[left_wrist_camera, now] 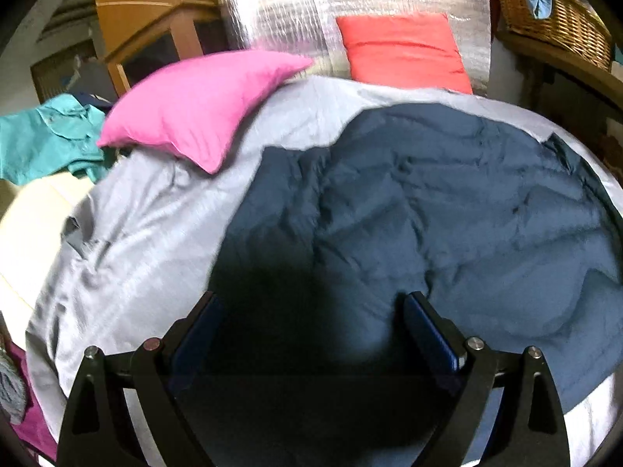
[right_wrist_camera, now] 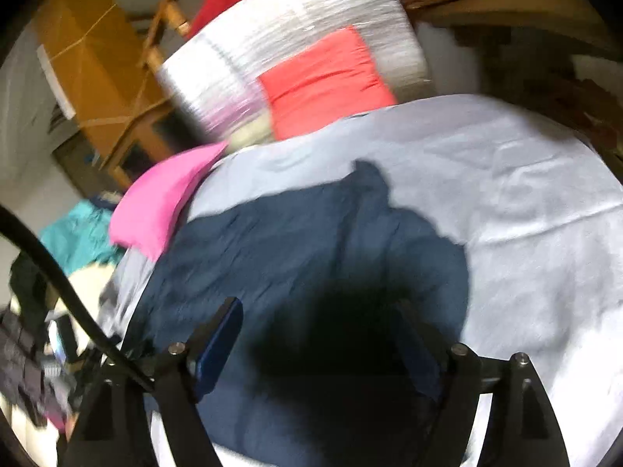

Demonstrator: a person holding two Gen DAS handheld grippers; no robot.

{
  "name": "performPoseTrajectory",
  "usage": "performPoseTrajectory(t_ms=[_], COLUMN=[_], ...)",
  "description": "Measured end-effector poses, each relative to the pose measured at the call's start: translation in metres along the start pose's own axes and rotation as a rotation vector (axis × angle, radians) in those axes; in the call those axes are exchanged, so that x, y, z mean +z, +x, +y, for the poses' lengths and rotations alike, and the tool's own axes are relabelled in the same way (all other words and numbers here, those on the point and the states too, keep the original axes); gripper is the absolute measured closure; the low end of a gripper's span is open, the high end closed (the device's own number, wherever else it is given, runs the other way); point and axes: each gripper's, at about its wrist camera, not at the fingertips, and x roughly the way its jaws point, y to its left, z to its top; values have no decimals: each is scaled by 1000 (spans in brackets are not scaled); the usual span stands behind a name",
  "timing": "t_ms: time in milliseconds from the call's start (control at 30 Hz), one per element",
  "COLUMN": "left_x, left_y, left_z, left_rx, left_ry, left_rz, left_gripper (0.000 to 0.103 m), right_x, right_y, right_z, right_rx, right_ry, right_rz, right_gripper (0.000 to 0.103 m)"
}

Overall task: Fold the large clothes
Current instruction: 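Grasp the spread jacket's edge with the left tool and lift it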

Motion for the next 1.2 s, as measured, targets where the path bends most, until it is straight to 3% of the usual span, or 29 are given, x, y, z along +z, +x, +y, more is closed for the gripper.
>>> performPoseTrajectory(t_ms=[500,633,800,900,1033,1133,1200], left_x=[14,23,34,35,29,21,18], left_y=[17,24,46,73,99,120,126], left_z=[20,41,101,123,125,120,123], left_rx=[65,53,-113,-278,-373,-474,-512], left_ry=[-15,-52,-257,-378,-439,-475,-509], left_rz=[5,23,86,185,271,376,404], left_gripper=[9,9,9,9,9,9,9], right_x=[32,36,45,49,49,48,47], right_y=[71,75,63,67,84,98,104], right_z=[-37,-54,-77,-96,-109,-109,-109], right_rx=[-205,-181,-101,-27,54,94,118], right_ry=[76,134,205,280,353,344,330], right_rz=[144,174,137,151,223,283,303], right_gripper=[12,10,10,10,10,4,0])
